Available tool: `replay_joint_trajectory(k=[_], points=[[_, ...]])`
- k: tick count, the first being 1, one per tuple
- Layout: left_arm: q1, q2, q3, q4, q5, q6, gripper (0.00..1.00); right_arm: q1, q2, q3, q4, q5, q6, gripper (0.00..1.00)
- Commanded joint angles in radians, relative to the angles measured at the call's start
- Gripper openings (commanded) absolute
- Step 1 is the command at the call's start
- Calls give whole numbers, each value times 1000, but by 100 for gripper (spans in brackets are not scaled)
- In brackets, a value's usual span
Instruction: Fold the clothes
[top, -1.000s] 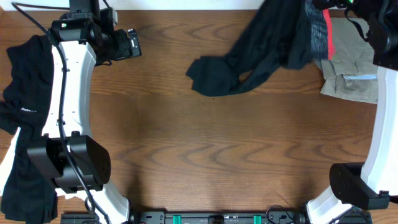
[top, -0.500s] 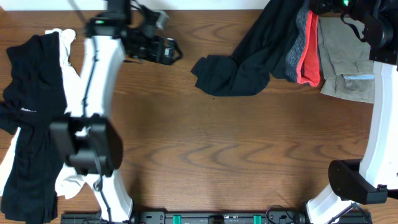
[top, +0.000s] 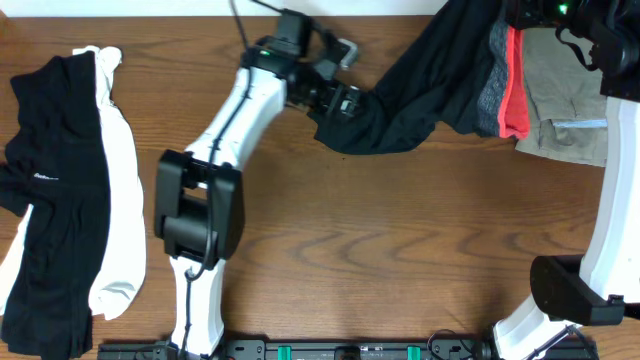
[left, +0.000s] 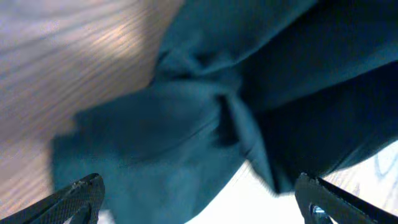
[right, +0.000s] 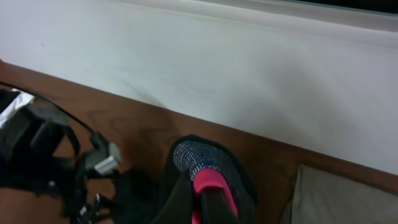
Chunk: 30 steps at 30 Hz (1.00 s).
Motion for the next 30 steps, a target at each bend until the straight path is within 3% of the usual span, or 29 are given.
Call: replay_joint_trajectory(k=[1, 7, 14, 18, 22, 26, 30], points=[[-50, 35, 1, 35, -81, -10, 100, -6, 12, 4, 2, 3, -14, 1], [-85, 86, 1, 100, -346, -164, 93, -6, 12, 4, -8, 3, -18, 1], [-85, 131, 1, 120, -371, -195, 75, -6, 12, 4, -9, 3, -22, 1], [-85, 159, 1, 123, -372, -238, 49, -6, 12, 4, -9, 3, -22, 1], [-84, 157, 1, 122, -372, -279, 9, -6, 12, 4, -10, 3, -25, 1], [-65, 97, 13, 58, -375, -321, 6, -11, 12, 4, -12, 3, -25, 1], [-20, -52, 39, -133, -394, -324, 6, -22, 12, 4, -18, 3, -25, 1]])
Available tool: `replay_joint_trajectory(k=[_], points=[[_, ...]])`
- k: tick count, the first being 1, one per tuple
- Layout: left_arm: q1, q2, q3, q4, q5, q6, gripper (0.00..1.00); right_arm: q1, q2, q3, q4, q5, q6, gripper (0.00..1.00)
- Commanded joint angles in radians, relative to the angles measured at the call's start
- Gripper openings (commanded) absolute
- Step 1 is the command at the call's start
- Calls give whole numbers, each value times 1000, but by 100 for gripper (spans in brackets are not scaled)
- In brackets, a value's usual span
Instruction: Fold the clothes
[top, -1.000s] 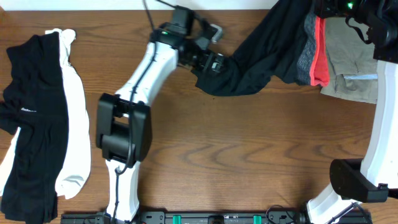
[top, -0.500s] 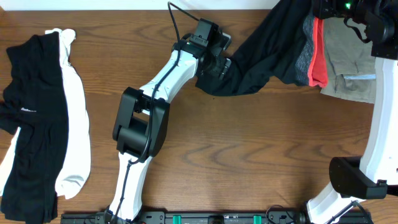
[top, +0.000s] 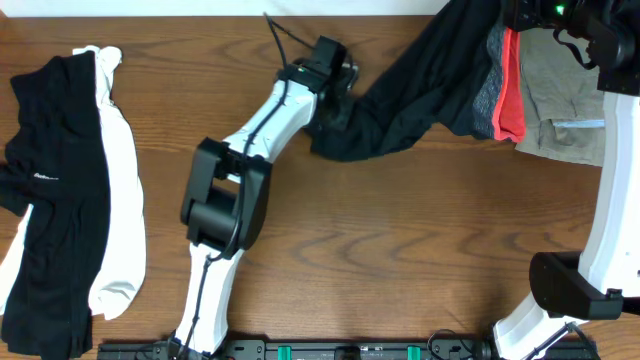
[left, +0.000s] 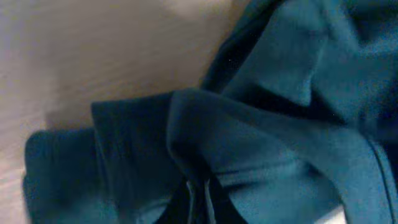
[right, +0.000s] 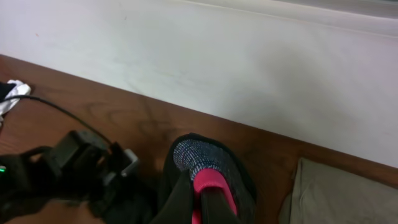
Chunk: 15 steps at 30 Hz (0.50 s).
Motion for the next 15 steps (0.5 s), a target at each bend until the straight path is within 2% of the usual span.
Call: replay_joint_trajectory(k=[1, 5, 8, 11, 15], points=[[55, -191, 39, -111, -28, -27, 6, -18, -1, 5, 1, 2, -13, 1], [95, -318, 38, -326, -28, -27, 6, -19, -1, 5, 3, 2, -13, 1], [106, -350, 38, -470, -37, -27, 6, -19, -1, 5, 6, 2, -12, 1], [106, -349, 24, -582, -122, -28, 6, -19, 1, 5, 5, 2, -13, 1], [114, -349, -31, -671, -223, -92, 6, -21, 3, 5, 2, 3, -13, 1]])
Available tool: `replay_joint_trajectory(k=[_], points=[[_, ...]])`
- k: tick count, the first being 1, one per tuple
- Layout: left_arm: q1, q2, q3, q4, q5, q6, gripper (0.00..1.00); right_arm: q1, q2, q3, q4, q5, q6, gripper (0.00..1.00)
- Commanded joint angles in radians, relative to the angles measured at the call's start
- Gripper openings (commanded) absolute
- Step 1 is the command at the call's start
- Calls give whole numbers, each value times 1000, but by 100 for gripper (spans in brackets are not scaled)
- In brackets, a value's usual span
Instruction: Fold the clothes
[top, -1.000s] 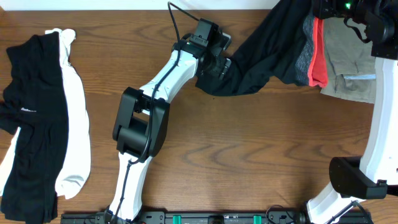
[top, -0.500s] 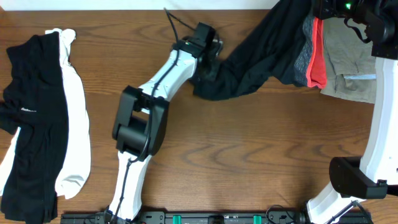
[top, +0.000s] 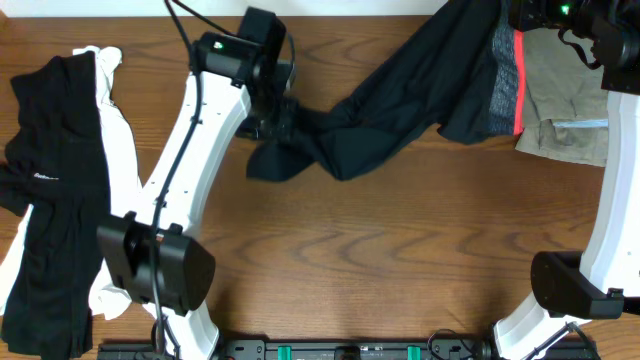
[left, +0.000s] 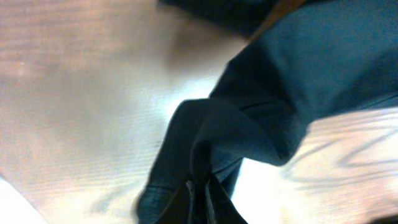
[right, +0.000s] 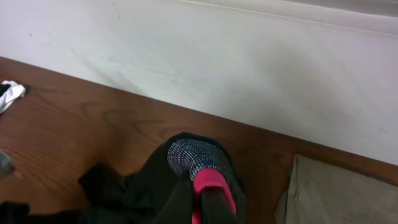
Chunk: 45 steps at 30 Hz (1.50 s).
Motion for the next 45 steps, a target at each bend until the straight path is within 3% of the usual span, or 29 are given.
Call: replay_joint_trajectory(k=[1, 10, 11, 13, 15, 17, 20, 24, 27, 30, 45], points=[[14, 31, -59, -48, -103, -65, 6, -11, 3, 5, 2, 2, -10, 1], [18, 31, -269, -14, -14, -116, 7, -55, 3, 5, -2, 1, -6, 1], [18, 31, -287, -8, 4, -116, 16, -56, 3, 5, -3, -2, -6, 1], [18, 31, -301, -11, 34, -113, 47, -58, 3, 5, -4, -2, -6, 1], [18, 29, -298, -20, 56, -80, 65, -59, 3, 5, -4, -2, -6, 1], [20, 28, -277, -29, 55, -58, 77, -59, 3, 5, -3, -2, -6, 1], [33, 28, -204, -2, 55, -40, 87, -59, 3, 5, -3, -2, -6, 1], [63, 29, -116, 235, 80, -1, 97, -59, 8, 5, -6, -3, -6, 1], [80, 43, -116, 438, 145, 32, 99, -59, 13, 5, -20, -15, -6, 1], [87, 89, -116, 544, 192, 35, 98, -59, 19, 5, -33, -34, -6, 1], [85, 307, -116, 682, 253, 103, 100, -56, 23, 5, -54, -47, -6, 1]])
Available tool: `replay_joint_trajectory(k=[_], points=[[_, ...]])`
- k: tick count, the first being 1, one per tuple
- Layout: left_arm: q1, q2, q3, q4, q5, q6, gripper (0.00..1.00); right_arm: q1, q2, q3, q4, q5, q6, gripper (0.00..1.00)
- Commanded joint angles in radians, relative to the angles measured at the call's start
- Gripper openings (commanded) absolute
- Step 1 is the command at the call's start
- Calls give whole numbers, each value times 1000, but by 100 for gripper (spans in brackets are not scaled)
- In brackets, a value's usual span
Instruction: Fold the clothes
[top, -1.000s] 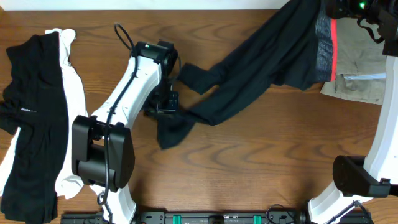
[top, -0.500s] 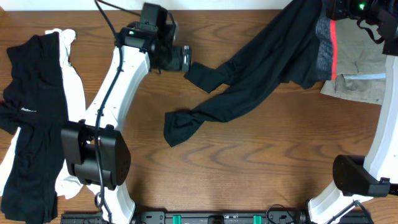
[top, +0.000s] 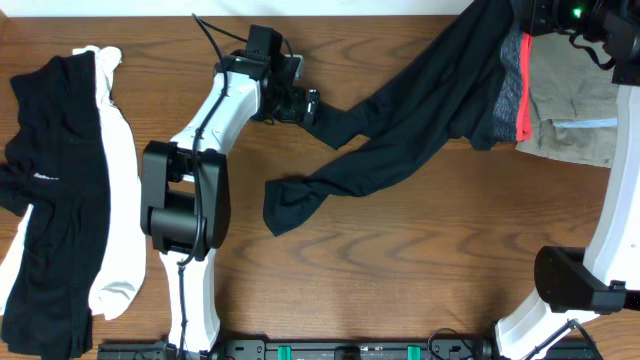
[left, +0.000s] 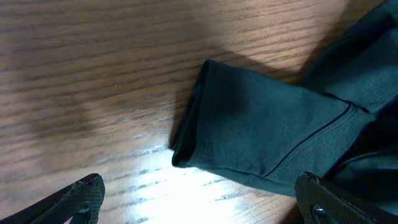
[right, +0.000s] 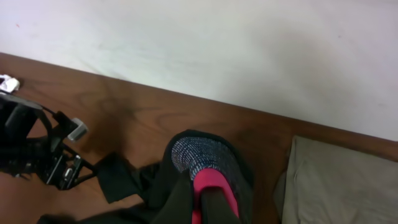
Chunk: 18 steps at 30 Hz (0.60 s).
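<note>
A black garment (top: 420, 130) runs from the table's far right corner down to a crumpled end (top: 285, 205) near the middle. My right gripper (right: 208, 202) is shut on its top edge, where a grey and pink lining (right: 202, 165) shows, and holds it up at the far right (top: 515, 25). One flat cuffed end (left: 249, 137) lies on the wood just ahead of my left gripper (left: 199, 214). That gripper is open, its fingers (left: 78, 196) wide apart and touching no cloth; overhead it sits at the back centre (top: 300, 103).
A khaki garment (top: 565, 100) lies at the far right, under and beside the right arm. A black garment (top: 45, 200) and a white one (top: 120, 200) lie side by side along the left edge. Bare wooden table (top: 400, 270) fills the front middle.
My left gripper was shut on a bunched end of the black garment left of centre. Now it is open, the cloth is let go, and two ends lie spread on the table.
My left gripper was open over the black garment's bunched end while the right one held the top edge. Then it was shut on that cloth, and later held it further left. Now it is open and the garment lies stretched out, the right gripper still holding.
</note>
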Motion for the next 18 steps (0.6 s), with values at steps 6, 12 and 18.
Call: replay_joint_trajectory(k=[6, 12, 18], points=[[-6, 63, 4, 68, 21, 32, 96, -3, 6, 5, -1, -16, -6, 1], [-13, 106, 4, 122, 20, 30, 88, -3, 6, 5, -3, -15, -7, 1], [-18, 109, 3, 171, 8, -2, 74, -3, 6, 5, -3, -15, -7, 1]])
